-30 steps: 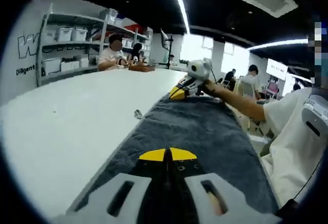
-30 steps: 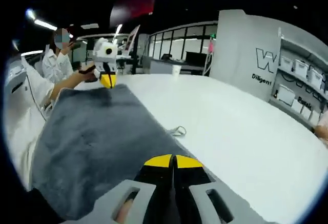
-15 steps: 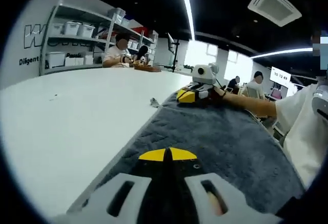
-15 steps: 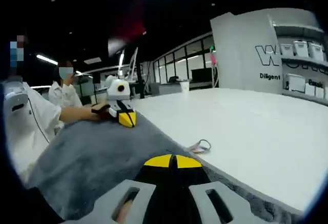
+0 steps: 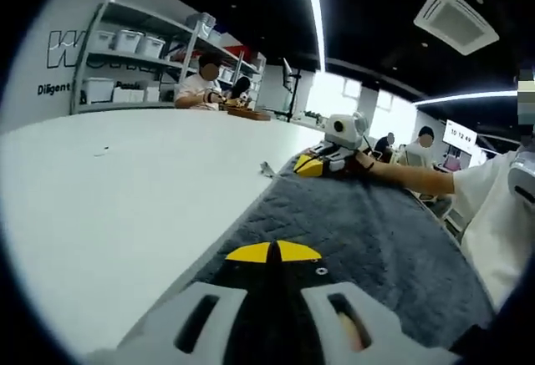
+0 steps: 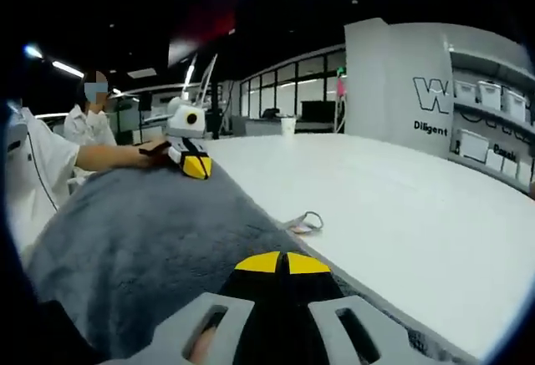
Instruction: Open the folded towel by lifting each exposed corner and separating the folded layers until the towel lies flat within the target outline without major curled edges
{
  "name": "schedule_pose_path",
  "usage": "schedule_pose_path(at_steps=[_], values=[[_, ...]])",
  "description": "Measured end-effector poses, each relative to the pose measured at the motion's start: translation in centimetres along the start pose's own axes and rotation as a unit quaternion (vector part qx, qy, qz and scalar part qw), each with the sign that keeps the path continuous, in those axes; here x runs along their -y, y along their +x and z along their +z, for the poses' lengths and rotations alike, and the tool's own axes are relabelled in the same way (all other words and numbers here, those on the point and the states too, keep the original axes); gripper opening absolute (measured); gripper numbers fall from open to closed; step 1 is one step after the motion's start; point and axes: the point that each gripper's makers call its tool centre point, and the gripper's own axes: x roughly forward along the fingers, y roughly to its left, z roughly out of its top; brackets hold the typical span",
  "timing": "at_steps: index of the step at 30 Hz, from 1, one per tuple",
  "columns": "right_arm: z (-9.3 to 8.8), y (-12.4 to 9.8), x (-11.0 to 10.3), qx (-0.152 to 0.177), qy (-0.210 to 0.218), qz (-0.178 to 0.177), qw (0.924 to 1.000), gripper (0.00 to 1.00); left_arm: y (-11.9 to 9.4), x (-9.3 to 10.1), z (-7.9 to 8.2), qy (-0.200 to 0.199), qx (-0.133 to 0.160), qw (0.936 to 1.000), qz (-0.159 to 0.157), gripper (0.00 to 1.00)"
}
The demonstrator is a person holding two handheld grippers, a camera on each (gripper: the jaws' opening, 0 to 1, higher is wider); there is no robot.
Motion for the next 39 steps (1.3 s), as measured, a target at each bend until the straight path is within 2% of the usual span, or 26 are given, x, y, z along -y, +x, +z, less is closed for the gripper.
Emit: schedule_pose_path(at_steps=[12, 22, 24, 26, 28, 30, 31, 34, 35, 37, 39], values=[[0.8, 1.8, 1.8, 0.006, 0.021, 0.001, 0.9998, 0.0, -0.2, -0.8, 0.3, -0.005, -0.002, 0.9996, -0.027, 0.01], [1.3, 3.4, 2.8, 0.007, 0.024, -0.007, 0.9997, 0.0, -0.4, -2.3, 0.8, -0.004, 0.002, 0.9998, -0.019, 0.01], [1.4, 3.7, 2.9, 0.009, 0.028, -0.006, 0.9995, 0.0, -0.4, -3.7, 1.1, -0.007, 0.003, 0.9998, -0.015, 0.01], [1.4, 4.0, 3.0, 0.008, 0.021, -0.009, 0.9997, 0.0, -0.4, -3.8, 1.2, -0.015, 0.004, 0.9998, -0.015, 0.01], [1.4, 4.1, 3.1, 0.002, 0.016, -0.015, 0.9998, 0.0, -0.3, -3.6, 1.0, 0.004, -0.001, 1.0, -0.006, 0.01], [1.3, 4.1, 3.4, -0.002, 0.055, -0.029, 0.9981, 0.0, -0.3, -3.3, 1.0, 0.007, -0.003, 1.0, -0.006, 0.01], [1.4, 4.2, 3.5, -0.004, 0.058, -0.032, 0.9978, 0.0, -0.3, -3.4, 1.0, 0.006, -0.004, 1.0, -0.005, 0.01], [1.5, 4.3, 3.4, -0.028, 0.001, -0.047, 0.9985, 0.0, -0.5, -2.8, 1.8, 0.022, 0.006, 0.9997, -0.008, 0.01], [2.0, 4.5, 2.6, -0.03, -0.025, -0.039, 0.9985, 0.0, -0.7, -2.9, 2.8, 0.04, 0.025, 0.9988, -0.012, 0.01], [3.7, 4.8, 0.4, -0.009, -0.066, -0.007, 0.9978, 0.0, -1.4, -2.7, 3.9, 0.032, 0.045, 0.9984, -0.015, 0.01], [5.0, 4.7, -1.4, -0.008, -0.103, 0.019, 0.9945, 0.0, -2.1, -1.7, 4.3, 0.019, 0.052, 0.9979, -0.034, 0.01]])
